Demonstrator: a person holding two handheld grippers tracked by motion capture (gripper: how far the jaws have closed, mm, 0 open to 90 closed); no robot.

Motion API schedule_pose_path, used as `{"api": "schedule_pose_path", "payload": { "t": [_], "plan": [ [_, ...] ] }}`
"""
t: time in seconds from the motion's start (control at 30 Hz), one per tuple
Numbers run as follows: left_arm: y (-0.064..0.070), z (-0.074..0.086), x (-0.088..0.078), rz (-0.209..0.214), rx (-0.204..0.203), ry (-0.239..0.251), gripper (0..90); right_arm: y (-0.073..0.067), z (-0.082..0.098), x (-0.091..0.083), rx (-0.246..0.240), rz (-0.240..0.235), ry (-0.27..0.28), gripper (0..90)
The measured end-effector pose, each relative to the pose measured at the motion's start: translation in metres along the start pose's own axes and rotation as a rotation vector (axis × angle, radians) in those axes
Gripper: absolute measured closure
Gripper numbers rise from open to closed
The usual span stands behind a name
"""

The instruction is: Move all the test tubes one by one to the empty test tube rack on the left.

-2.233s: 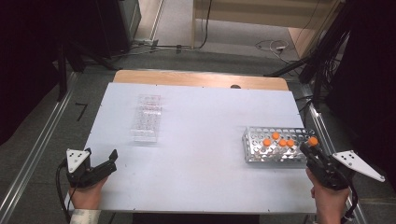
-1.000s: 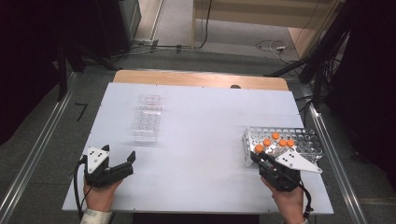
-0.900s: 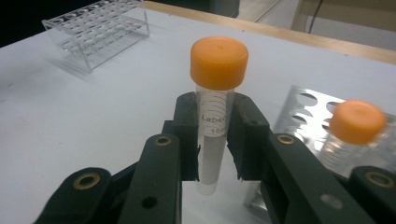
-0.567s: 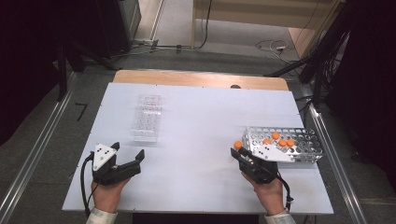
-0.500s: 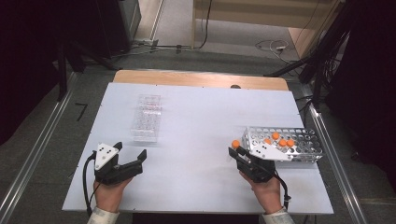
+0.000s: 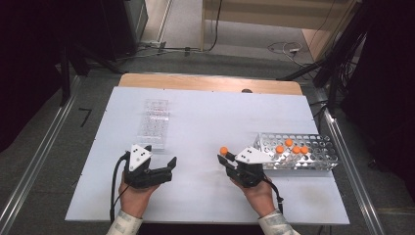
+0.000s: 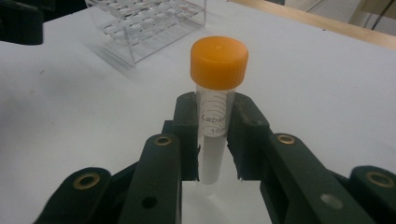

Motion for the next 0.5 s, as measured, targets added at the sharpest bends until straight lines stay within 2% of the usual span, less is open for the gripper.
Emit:
{"api": "schedule_pose_path", "payload": {
  "t": [0.17,0.2,0.27,0.4,0.5],
  "plan": [
    [0.009,-0.002,0.005,0.016,0.02,0.022,13.5,-0.01,-0.003,0.014,-0.019,-0.026,-0.014,72.0],
    [0.011,-0.004,0.005,0.036,0.024,0.026,15.4,-0.013,-0.006,0.021,-0.026,-0.04,-0.019,72.0],
    [0.012,-0.007,0.005,0.043,0.033,0.023,15.7,-0.017,-0.008,0.026,-0.029,-0.052,-0.021,71.9],
    [0.014,-0.011,0.003,0.071,0.032,0.043,19.9,-0.024,-0.013,0.035,-0.032,-0.075,-0.019,71.9],
    [0.019,-0.016,0.002,0.088,0.051,0.055,23.8,-0.029,-0.018,0.039,-0.038,-0.086,-0.013,72.0]
  ]
}}
Point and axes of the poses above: each handheld gripper's, and its own axes: x roughly forward along the jaws, z roughly out of its underside, y roughly to its right, the point moved 1 cm from there along x, roughly forward along the jaws, and after that the axes turned 3 degrees about -x, right-handed, at the moved point
